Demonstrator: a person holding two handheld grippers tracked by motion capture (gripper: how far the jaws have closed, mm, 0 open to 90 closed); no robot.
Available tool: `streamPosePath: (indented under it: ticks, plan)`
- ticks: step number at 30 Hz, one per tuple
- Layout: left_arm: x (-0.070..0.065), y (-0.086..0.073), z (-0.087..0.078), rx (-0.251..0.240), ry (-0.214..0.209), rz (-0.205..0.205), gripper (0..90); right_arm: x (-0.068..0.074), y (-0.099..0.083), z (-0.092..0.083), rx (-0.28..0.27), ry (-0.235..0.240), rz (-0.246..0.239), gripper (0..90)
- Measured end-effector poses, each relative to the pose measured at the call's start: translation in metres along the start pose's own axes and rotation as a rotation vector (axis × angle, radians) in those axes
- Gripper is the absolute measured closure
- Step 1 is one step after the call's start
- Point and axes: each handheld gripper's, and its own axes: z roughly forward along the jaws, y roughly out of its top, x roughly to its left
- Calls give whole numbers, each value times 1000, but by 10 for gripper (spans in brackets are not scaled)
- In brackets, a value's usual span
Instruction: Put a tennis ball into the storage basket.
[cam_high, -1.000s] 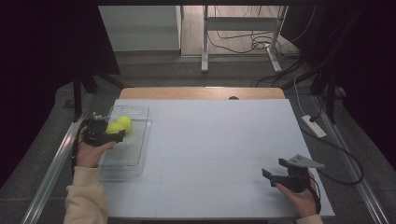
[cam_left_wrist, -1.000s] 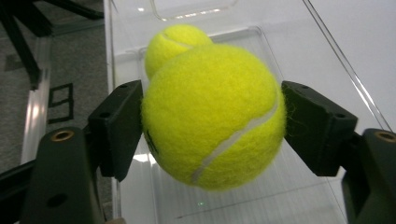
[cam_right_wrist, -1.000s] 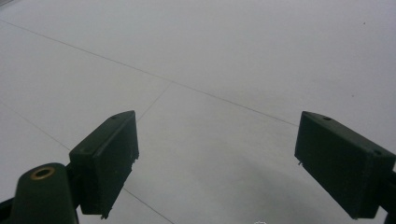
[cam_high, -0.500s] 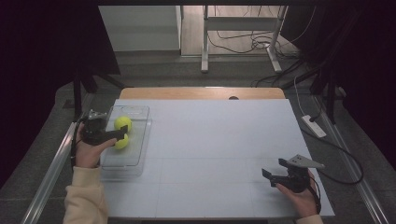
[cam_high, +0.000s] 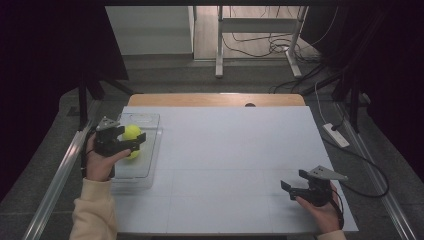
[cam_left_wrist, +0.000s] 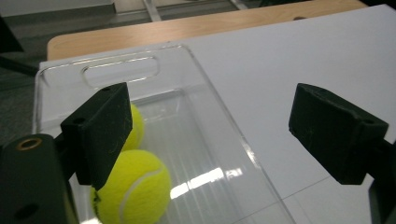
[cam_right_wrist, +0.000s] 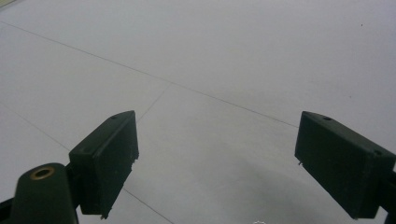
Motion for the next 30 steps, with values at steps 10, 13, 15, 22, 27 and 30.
streamPosePath:
  ticks: [10, 13, 15, 22, 27, 30]
  plan:
    - [-16, -10, 1, -14, -94, 43, 144, 1, 1, 0, -2, 2, 4, 134]
    - [-21, -17, 0, -12, -113, 57, 143, -1, 1, -1, -10, 4, 8, 134]
    - [-25, -23, -1, -19, -123, 69, 143, -2, 1, -2, -11, 2, 10, 134]
    - [-38, -45, -11, -42, -156, 103, 142, -5, 0, -4, -20, 6, 19, 134]
    - [-47, -57, -8, -39, -180, 124, 141, -5, 1, -3, -21, 11, 23, 134]
    - [-54, -63, -4, -20, -184, 140, 140, -5, 1, -3, -27, 13, 24, 134]
